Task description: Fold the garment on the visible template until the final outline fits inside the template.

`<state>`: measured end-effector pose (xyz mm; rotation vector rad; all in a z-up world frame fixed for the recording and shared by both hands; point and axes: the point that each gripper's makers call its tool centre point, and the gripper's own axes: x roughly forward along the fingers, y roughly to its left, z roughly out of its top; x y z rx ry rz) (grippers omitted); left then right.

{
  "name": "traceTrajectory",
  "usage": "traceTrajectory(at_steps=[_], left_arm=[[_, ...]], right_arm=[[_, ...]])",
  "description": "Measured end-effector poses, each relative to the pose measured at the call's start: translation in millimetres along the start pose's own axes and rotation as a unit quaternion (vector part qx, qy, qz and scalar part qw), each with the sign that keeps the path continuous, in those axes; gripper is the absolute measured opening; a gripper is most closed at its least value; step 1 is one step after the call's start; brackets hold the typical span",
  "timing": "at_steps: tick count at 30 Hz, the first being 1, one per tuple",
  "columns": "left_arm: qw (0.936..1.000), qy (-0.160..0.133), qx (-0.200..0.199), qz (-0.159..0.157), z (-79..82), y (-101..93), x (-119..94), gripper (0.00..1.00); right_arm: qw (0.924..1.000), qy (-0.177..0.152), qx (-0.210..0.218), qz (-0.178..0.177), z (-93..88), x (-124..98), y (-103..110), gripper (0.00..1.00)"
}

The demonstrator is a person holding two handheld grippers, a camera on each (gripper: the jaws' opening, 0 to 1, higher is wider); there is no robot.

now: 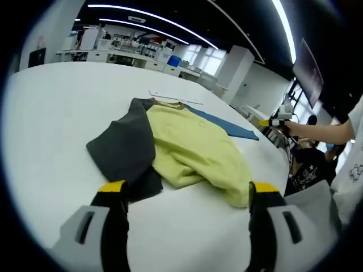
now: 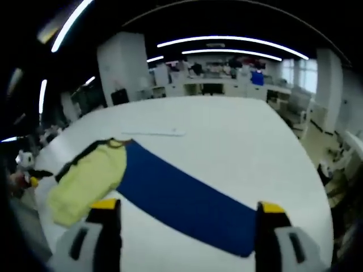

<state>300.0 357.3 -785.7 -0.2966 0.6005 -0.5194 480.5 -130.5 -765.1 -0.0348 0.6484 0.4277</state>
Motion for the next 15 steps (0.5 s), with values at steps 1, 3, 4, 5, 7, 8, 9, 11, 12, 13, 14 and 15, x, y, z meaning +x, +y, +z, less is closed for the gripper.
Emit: traceTrajectory(at_steps=[1, 3, 4, 5, 7, 8, 9, 11, 12, 13, 14, 15], left_arm=[[1.0, 0.0, 0.0, 0.0, -0.1, 0.4, -1, 0.85], [1.0, 0.0, -0.005, 0.003, -0.7, 2.2, -2, 0.85], [1.0, -0.001, -0.006, 0.006, -0.4, 4.2, -3, 0.84], [0.9997, -0.002, -0.012, 0.022, -0.3, 10.7, -4, 0.82], [0.999, -0.01, -0.025, 0.035, 1.2, 16.5, -5, 0.77], [0.9975, -0.014, -0.045, 0.052, 0.6, 25.6, -6, 0.74], [0.9967, -0.019, -0.054, 0.058, 1.3, 30.6, -6, 0.73], [0.9941, -0.029, -0.07, 0.077, 3.3, 41.0, -8, 0.71], [0.9936, -0.03, -0.074, 0.081, 3.1, 44.1, -8, 0.7], [0.9931, -0.028, -0.077, 0.084, 2.2, 47.2, -8, 0.68], [0.9924, -0.03, -0.083, 0.086, 2.7, 49.3, -7, 0.66], [0.9919, -0.035, -0.087, 0.085, 4.3, 50.4, -7, 0.63]], right_arm=[[1.0, -0.001, -0.001, 0.002, -0.1, -1, 2, 0.99], [1.0, -0.008, 0.002, 0.004, -0.4, -10, 13, 0.99], [0.9999, -0.013, 0.007, 0.006, -0.3, -14, 18, 0.99], [0.9998, -0.016, 0.009, 0.013, -0.5, -17, 26, 0.99], [0.9991, -0.028, 0.006, 0.032, 1.1, -23, 45, 0.99], [0.9988, -0.028, -0.003, 0.041, 0.2, -25, 53, 0.99], [0.9986, -0.03, -0.007, 0.042, -0.2, -28, 62, 0.99], [0.9972, -0.039, -0.005, 0.064, 1.5, -34, 82, 0.99], [0.9964, -0.043, 0.0, 0.073, 2.3, -37, 91, 0.99], [0.9959, -0.045, 0.0, 0.078, 2.9, -39, 95, 0.99], [0.9951, -0.052, -0.001, 0.084, 4.5, -41, 100, 0.99], [0.9944, -0.054, -0.002, 0.09, 4.7, -45, 107, 0.99]])
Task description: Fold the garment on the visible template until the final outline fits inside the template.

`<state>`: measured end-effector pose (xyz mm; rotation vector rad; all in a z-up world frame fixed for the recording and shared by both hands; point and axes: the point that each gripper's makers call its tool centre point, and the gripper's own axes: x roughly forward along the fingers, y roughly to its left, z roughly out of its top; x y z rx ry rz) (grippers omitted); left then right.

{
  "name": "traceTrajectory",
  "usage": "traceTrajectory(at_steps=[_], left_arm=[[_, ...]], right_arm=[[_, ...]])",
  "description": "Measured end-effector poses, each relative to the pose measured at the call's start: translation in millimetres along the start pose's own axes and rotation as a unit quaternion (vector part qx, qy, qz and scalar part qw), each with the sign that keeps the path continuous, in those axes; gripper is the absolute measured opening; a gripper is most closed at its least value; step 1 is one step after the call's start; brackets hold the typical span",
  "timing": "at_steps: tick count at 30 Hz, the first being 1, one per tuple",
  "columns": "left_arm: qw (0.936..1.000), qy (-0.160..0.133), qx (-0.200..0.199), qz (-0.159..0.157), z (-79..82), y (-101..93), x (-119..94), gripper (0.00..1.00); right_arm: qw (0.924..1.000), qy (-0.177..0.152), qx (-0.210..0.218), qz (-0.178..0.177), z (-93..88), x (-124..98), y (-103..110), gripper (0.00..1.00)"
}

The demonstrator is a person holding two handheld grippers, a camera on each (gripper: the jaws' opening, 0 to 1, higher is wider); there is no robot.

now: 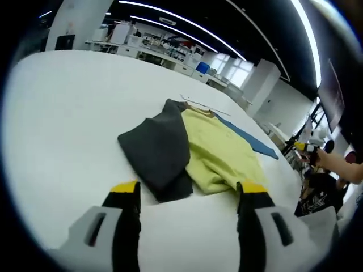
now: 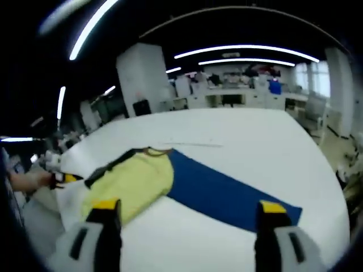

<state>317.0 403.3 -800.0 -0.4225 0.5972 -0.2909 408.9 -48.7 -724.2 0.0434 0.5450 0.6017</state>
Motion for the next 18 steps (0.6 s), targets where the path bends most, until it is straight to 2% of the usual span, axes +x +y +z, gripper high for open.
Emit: traceTrajectory(at_steps=[1, 2, 5, 8, 9, 16, 18], left_arm=[[0.9999, -0.003, -0.012, 0.006, 2.7, 8.5, 1, 0.63], [0.9997, -0.007, -0.021, 0.008, 4.9, 12.7, 2, 0.63], [0.9983, -0.018, -0.051, 0.02, 9.8, 19.4, 3, 0.62], [0.9972, -0.018, -0.066, 0.03, 11.1, 26.7, 4, 0.59], [0.997, -0.02, -0.068, 0.032, 11.8, 28.0, 5, 0.58], [0.9951, -0.02, -0.083, 0.051, 15.3, 45.0, 14, 0.47], [0.9943, -0.019, -0.09, 0.054, 15.8, 50.4, 19, 0.45]], right_arm=[[1.0, -0.001, 0.0, 0.003, -0.2, -1, 4, 0.99], [0.9999, -0.001, 0.0, 0.013, -1.7, -3, 16, 0.99], [0.9996, 0.006, -0.003, 0.028, -7.4, -5, 26, 0.99], [0.9994, 0.008, -0.01, 0.033, -11.2, -6, 35, 0.99], [0.9993, -0.001, -0.002, 0.037, -9.6, -7, 39, 0.99], [0.9987, -0.006, 0.005, 0.05, -12.7, -22, 49, 0.99], [0.9986, -0.007, 0.008, 0.052, -13.1, -28, 51, 0.95]])
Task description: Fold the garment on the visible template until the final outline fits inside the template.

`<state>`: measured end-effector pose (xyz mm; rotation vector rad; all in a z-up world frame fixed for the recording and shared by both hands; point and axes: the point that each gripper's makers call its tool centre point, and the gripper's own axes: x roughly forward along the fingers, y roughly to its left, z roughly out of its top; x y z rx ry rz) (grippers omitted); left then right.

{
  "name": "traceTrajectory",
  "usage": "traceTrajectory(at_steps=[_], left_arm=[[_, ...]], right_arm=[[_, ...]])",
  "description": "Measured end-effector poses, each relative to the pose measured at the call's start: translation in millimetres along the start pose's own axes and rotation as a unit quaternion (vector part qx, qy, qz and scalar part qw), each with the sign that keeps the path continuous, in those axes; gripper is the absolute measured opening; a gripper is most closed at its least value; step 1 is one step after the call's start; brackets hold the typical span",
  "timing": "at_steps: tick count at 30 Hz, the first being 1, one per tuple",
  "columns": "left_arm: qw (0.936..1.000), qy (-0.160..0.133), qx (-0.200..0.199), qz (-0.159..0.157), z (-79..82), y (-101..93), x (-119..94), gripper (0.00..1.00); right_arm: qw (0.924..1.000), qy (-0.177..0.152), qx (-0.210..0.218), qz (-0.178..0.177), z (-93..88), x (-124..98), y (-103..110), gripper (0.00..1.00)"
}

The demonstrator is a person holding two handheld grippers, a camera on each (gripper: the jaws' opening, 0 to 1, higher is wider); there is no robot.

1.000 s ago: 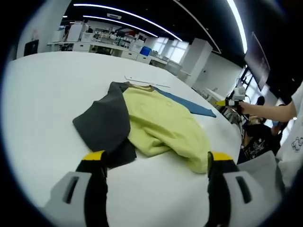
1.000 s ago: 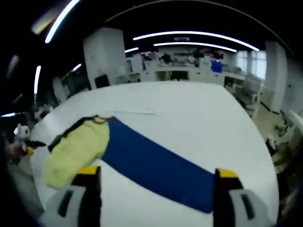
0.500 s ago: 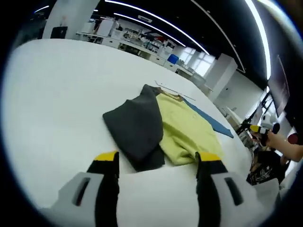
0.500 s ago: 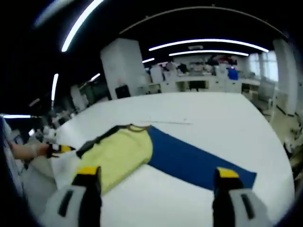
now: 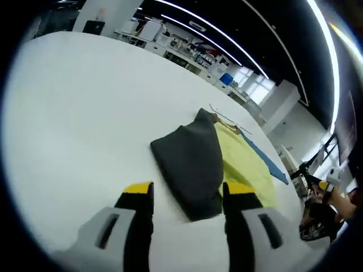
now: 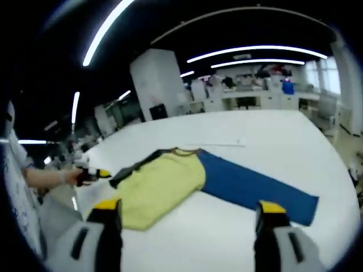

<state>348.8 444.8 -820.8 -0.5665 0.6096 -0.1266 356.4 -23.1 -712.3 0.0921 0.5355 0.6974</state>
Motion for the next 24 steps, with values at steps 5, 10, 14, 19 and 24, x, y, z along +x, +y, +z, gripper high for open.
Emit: traceTrajectory(at_steps=[5, 10, 14, 19, 24], left_arm=[[0.9997, 0.017, 0.015, 0.014, -9.5, -0.9, -1, 0.37], [0.9998, 0.006, 0.01, 0.015, -6.1, -5.0, 5, 0.28], [0.9996, 0.008, 0.008, 0.026, -5.2, 0.9, 7, 0.17], [0.9994, 0.009, 0.015, 0.03, -0.1, 5.8, 12, 0.0], [0.9994, -0.002, 0.028, 0.019, 15.4, -4.9, 10, 0.0]], right_arm=[[0.9997, -0.014, 0.02, -0.008, 0.1, -12, -2, 0.96], [0.9992, -0.022, 0.029, -0.018, -1.6, -22, -3, 0.94], [0.9987, -0.021, 0.038, -0.027, -5.0, -29, -6, 0.94], [0.9982, -0.03, 0.047, -0.025, -2.5, -30, 2, 0.92], [0.9983, -0.029, 0.047, -0.016, -1.0, -27, 5, 0.92]])
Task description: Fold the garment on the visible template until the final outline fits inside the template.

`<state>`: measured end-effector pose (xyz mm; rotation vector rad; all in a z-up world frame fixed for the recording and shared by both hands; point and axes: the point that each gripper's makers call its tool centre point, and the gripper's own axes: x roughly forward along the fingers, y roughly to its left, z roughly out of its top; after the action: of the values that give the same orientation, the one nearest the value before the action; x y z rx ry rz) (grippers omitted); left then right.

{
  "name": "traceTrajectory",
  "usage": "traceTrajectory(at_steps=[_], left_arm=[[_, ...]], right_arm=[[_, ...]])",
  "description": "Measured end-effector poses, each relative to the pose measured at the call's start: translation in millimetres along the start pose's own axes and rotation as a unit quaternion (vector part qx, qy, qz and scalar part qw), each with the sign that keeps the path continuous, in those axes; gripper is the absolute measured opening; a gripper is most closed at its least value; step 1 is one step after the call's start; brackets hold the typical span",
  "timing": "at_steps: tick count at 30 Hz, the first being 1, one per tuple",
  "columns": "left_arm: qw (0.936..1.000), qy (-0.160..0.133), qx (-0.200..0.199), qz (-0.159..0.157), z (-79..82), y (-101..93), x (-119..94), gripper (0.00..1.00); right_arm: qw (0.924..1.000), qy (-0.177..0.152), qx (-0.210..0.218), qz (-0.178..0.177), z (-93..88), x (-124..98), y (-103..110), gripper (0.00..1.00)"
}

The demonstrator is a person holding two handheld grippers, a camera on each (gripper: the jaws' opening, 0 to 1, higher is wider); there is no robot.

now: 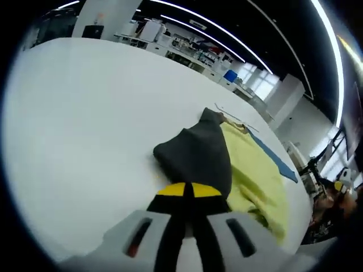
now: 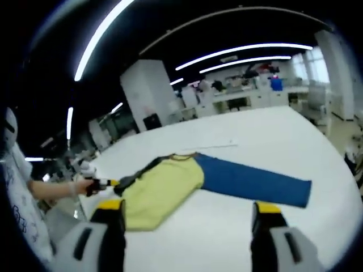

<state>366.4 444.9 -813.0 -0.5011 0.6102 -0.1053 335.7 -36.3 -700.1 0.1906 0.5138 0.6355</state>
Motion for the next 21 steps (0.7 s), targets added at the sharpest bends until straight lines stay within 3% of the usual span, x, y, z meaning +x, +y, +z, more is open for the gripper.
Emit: traceTrajectory(at_steps=[4, 12, 14, 18, 21], left_arm=[[0.9986, -0.029, 0.035, -0.028, 23.5, -27.6, -4, 0.0], [0.9894, -0.046, 0.111, -0.081, 54.9, -78.4, -5, 0.0], [0.9865, -0.044, 0.129, -0.091, 54.5, -100.6, -2, 0.0], [0.9845, -0.038, 0.127, -0.114, 47.7, -120.7, 7, 0.0], [0.9835, -0.023, 0.126, -0.128, 34.0, -139.1, 21, 0.0]], right_arm=[[1.0, -0.001, 0.003, 0.005, 0.6, 2, 3, 0.91], [0.9998, -0.007, 0.006, 0.015, 6.2, 6, 12, 0.9], [0.9998, -0.006, 0.006, 0.017, 6.6, 7, 13, 0.9], [0.9998, -0.006, 0.006, 0.018, 6.4, 7, 15, 0.89], [0.9998, -0.004, 0.006, 0.017, 3.8, 8, 15, 0.88]])
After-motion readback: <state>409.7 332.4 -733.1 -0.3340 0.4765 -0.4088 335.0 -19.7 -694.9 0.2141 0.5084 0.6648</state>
